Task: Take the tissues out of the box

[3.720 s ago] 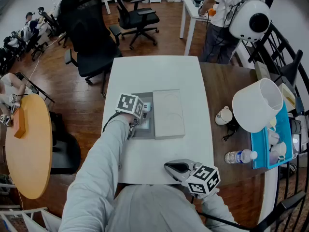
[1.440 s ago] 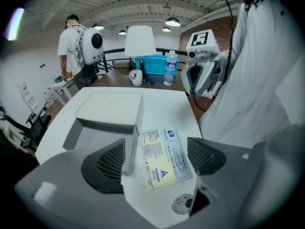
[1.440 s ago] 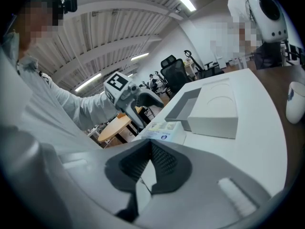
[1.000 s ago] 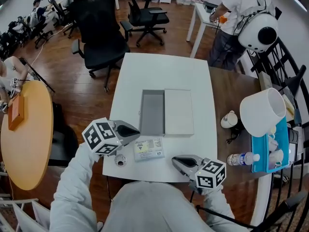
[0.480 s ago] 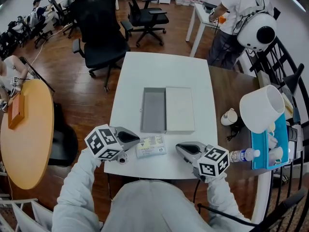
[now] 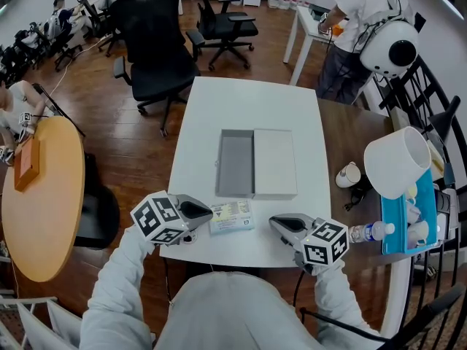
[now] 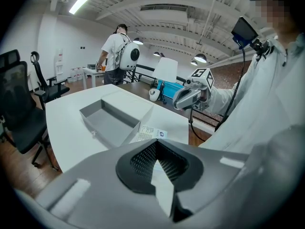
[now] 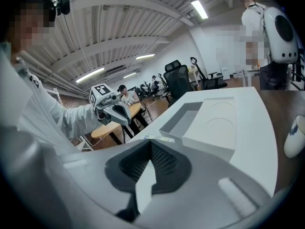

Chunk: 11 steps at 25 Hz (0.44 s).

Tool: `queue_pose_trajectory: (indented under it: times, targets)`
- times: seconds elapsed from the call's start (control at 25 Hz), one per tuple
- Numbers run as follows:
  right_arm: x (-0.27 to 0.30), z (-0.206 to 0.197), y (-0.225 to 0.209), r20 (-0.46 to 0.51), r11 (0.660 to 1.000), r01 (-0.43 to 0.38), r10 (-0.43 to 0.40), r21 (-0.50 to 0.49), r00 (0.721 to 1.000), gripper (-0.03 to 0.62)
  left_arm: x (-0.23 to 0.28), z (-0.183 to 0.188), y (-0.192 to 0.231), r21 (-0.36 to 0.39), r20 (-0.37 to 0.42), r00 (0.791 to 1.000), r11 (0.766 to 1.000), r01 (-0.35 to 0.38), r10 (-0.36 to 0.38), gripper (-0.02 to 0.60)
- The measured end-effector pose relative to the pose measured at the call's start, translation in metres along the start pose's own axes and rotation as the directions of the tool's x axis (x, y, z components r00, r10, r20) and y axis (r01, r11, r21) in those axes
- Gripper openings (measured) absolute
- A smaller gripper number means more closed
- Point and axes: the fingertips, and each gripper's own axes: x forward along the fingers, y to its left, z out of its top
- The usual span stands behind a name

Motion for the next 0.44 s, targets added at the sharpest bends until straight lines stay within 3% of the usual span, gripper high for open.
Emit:
queue_pose_trajectory:
  times: [0.44]
  targets:
    - [-0.009,-0.014,0.014,-0.016,1.0,-0.002,0.002,-0.001,1.0,0.002,-0.002,-0.011,-0.019,-0.001,0.017,1.0,1.0,-0.024,0.024,0.012]
